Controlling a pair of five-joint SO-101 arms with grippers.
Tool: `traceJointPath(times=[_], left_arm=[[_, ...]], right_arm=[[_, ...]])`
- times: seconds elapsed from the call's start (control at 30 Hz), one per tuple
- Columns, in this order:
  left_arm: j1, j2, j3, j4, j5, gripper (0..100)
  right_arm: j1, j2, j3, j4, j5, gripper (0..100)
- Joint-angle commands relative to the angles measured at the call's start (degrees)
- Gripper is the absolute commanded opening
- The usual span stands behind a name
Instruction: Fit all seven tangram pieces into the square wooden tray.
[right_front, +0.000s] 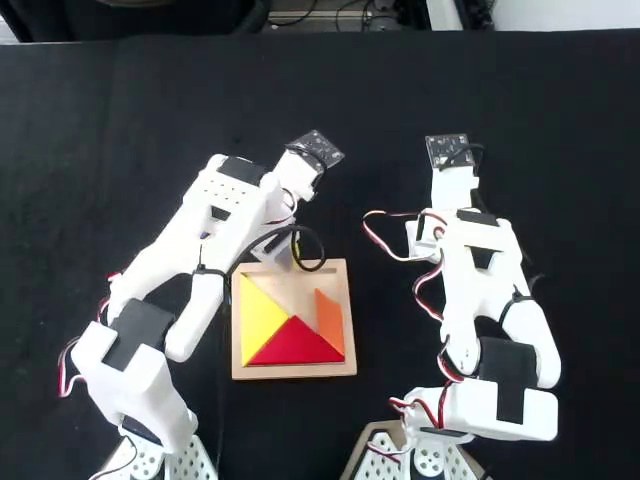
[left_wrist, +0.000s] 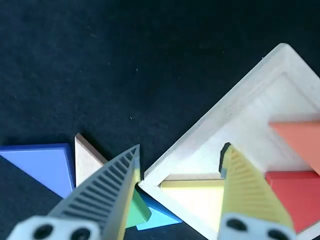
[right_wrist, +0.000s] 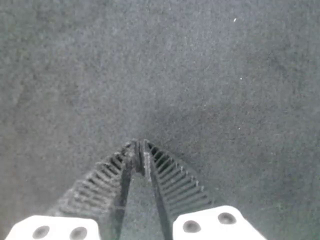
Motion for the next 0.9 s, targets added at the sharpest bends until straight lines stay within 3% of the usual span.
traceJointPath(times=[0.0,0.2,0.47,0.87], left_arm=[[3.0,-0.8,1.0,0.4,-0.5,26],[9.3,-0.6,8.0,-0.1,-0.5,26],[9.3,-1.1,11.1,0.3,-0.5,26],[5.8,-1.1,-3.6,3.6,-0.4,26]], right_arm=[[-1.0,0.0,-2.3,-0.4,0.1,1.1],[-1.0,0.0,-2.3,-0.4,0.1,1.1],[-1.0,0.0,-2.3,-0.4,0.1,1.1],[-1.0,0.0,-2.3,-0.4,0.1,1.1]])
